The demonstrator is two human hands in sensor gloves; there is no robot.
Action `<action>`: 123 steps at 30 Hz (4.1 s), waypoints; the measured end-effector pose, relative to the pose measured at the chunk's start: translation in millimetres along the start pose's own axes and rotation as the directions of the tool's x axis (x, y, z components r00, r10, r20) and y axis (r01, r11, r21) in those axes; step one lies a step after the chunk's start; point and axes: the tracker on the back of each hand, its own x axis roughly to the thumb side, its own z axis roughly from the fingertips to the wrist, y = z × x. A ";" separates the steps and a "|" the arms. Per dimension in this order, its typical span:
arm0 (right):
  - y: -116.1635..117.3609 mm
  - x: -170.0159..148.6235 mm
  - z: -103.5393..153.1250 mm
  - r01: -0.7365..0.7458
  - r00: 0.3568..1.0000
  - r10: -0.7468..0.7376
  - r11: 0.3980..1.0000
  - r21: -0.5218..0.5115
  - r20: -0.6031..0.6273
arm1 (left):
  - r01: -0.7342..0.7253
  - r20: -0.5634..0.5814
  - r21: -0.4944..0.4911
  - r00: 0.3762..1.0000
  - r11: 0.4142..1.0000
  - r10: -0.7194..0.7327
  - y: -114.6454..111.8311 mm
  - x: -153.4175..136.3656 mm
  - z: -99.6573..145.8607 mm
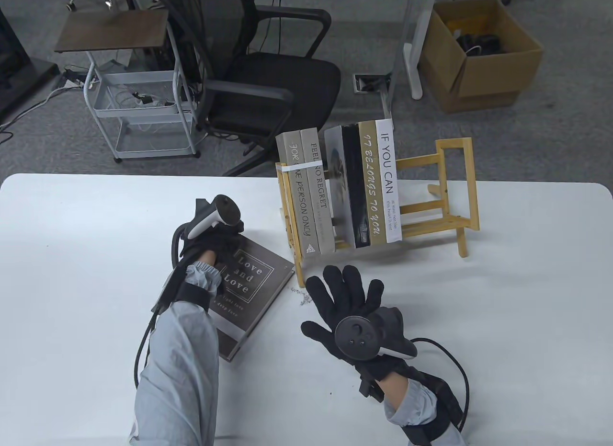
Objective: Push a thick book into a tightly packed book rack slot
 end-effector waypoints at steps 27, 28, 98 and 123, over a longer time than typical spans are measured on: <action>-0.7 0.3 -1.5 -0.010 1.000 0.010 1.000 0.006 -0.008 | -0.030 0.004 -0.135 1.000 0.990 0.031 4.0 4.1 -33.3; -1.1 0.7 -1.4 -0.010 1.000 0.010 1.000 0.005 -0.007 | -0.027 0.012 -0.125 1.000 0.992 0.029 4.4 3.7 -32.1; -77.8 14.0 43.1 0.051 0.999 -0.048 0.962 -0.269 0.019 | -0.862 0.722 0.277 0.478 0.424 0.500 29.4 -15.6 283.7; -69.9 24.6 35.4 -0.233 0.963 0.188 0.940 -0.249 -0.191 | -0.866 0.778 0.177 0.414 0.467 0.473 -3.5 82.4 288.3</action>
